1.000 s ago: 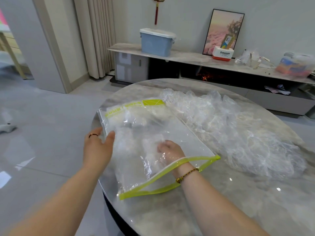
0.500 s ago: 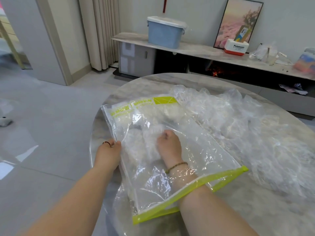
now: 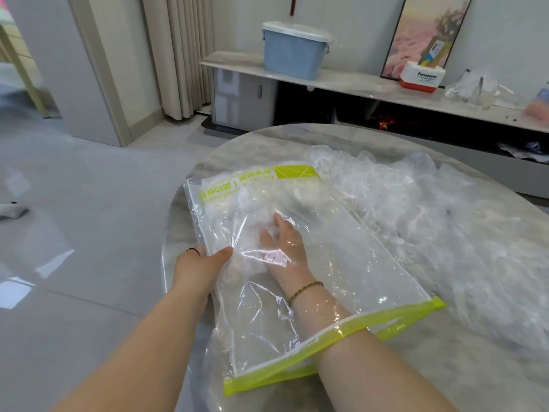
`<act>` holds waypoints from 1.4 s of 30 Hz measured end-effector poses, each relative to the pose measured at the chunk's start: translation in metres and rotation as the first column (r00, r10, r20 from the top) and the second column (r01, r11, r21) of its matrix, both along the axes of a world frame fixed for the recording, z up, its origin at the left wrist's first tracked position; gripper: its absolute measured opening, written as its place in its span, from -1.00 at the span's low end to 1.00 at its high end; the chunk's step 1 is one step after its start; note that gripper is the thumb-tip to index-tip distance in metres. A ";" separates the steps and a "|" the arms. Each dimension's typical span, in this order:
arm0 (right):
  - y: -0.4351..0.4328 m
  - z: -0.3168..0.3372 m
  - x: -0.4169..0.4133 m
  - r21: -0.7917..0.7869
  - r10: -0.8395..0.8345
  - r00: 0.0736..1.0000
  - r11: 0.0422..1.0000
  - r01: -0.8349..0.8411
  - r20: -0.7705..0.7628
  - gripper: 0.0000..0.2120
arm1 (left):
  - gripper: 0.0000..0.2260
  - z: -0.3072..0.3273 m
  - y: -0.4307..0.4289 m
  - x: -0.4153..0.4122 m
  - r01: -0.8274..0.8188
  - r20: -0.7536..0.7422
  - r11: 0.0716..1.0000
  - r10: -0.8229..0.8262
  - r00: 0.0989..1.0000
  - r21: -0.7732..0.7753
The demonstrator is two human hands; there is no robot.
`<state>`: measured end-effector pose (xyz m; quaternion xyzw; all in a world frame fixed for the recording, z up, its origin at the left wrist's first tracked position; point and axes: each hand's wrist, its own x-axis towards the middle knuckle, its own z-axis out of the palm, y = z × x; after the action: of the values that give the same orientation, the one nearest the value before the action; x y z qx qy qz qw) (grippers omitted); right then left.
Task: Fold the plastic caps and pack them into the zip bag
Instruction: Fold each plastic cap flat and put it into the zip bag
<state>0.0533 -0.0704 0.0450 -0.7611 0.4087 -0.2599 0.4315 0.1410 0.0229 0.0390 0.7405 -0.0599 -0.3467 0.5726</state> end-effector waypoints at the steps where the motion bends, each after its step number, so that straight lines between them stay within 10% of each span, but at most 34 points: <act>1: 0.003 -0.001 -0.009 -0.030 0.004 1.000 1.000 -0.004 -0.024 -0.65 | -0.86 0.001 -0.001 -0.001 -0.015 0.020 1.000 0.016 1.000 -0.005; 9: 0.015 -0.004 -0.115 -0.048 0.144 0.934 0.985 -0.168 -0.328 -0.54 | -0.45 0.009 -0.004 -0.020 -0.035 0.450 0.999 0.017 0.893 0.030; 16: 0.014 0.020 -0.226 -0.059 0.012 0.946 0.998 -0.033 -0.324 -0.70 | -0.42 0.031 -0.001 -0.071 0.304 0.800 0.875 -0.473 0.369 0.377; 19: -0.001 0.024 -0.252 -0.168 -0.240 0.941 0.965 0.203 -0.238 -0.71 | -0.06 0.039 0.005 -0.100 0.531 0.795 0.728 -0.586 0.154 0.434; 24: -0.025 0.021 -0.284 -0.394 -0.436 0.733 0.886 0.245 -0.523 -0.68 | -0.18 0.022 0.012 -0.131 0.403 0.687 0.561 -0.641 -0.342 0.723; 33: -0.033 0.014 -0.297 -0.514 -0.511 0.550 0.842 0.164 -0.661 -0.76 | -0.58 0.004 0.006 -0.117 0.273 0.738 0.693 -0.564 -0.371 0.667; 42: -0.037 0.020 -0.295 -0.493 -0.473 0.659 0.852 0.174 -0.585 -0.80 | -0.50 0.004 0.007 -0.131 0.363 0.759 0.676 -0.486 -0.434 0.641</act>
<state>-0.2415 -0.1077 0.0649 -0.7849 0.6091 -0.1098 0.0309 0.0103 0.0298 0.0434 0.6511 -0.7411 0.1371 0.0899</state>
